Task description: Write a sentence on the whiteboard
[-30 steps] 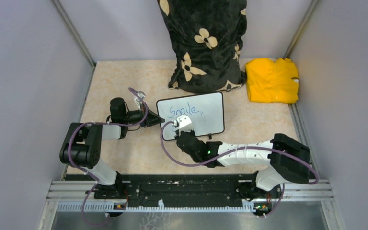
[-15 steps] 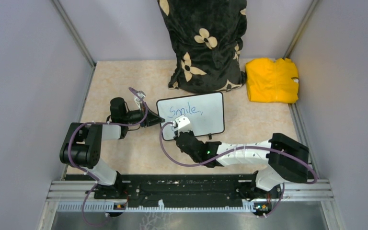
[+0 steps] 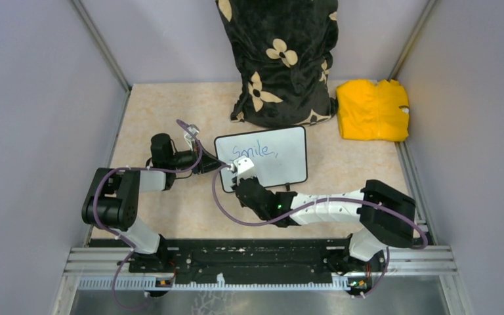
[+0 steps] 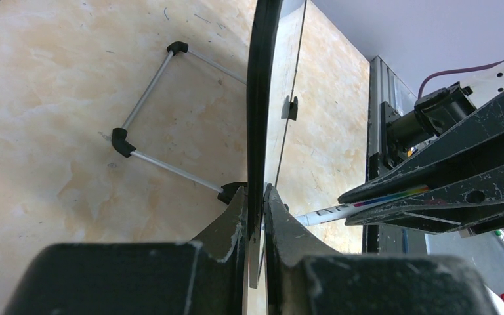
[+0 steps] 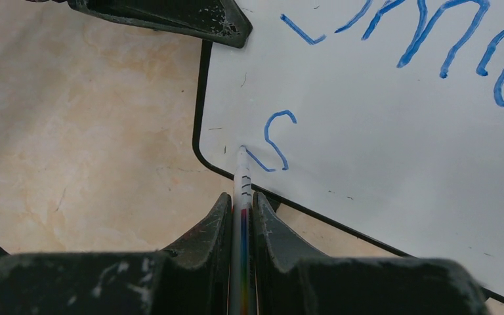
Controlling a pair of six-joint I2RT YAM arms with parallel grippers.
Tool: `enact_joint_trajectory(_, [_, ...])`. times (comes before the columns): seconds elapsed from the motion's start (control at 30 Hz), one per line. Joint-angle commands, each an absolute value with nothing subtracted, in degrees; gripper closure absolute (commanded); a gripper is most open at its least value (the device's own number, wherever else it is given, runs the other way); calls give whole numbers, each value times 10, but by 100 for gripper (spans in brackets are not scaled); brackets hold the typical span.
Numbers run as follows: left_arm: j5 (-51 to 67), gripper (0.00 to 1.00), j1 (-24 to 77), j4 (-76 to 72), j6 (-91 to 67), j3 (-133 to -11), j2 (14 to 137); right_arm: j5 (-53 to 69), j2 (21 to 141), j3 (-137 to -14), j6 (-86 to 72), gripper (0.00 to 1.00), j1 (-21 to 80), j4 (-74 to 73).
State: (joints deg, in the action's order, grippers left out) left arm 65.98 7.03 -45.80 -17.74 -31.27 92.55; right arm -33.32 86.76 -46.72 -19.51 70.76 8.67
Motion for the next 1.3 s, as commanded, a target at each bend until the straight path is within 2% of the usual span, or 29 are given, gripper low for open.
enact_joint_trajectory(0.0, [632, 100, 78, -434, -149, -318, 924, -334, 870, -497, -188, 100, 709, 113])
enact_joint_trajectory(0.4, [632, 100, 78, -432, -147, -318, 922, -373, 767, -469, -178, 100, 705, 92])
enact_joint_trajectory(1.27, [630, 100, 78, -427, -143, -319, 923, -359, 782, -453, -199, 100, 671, 80])
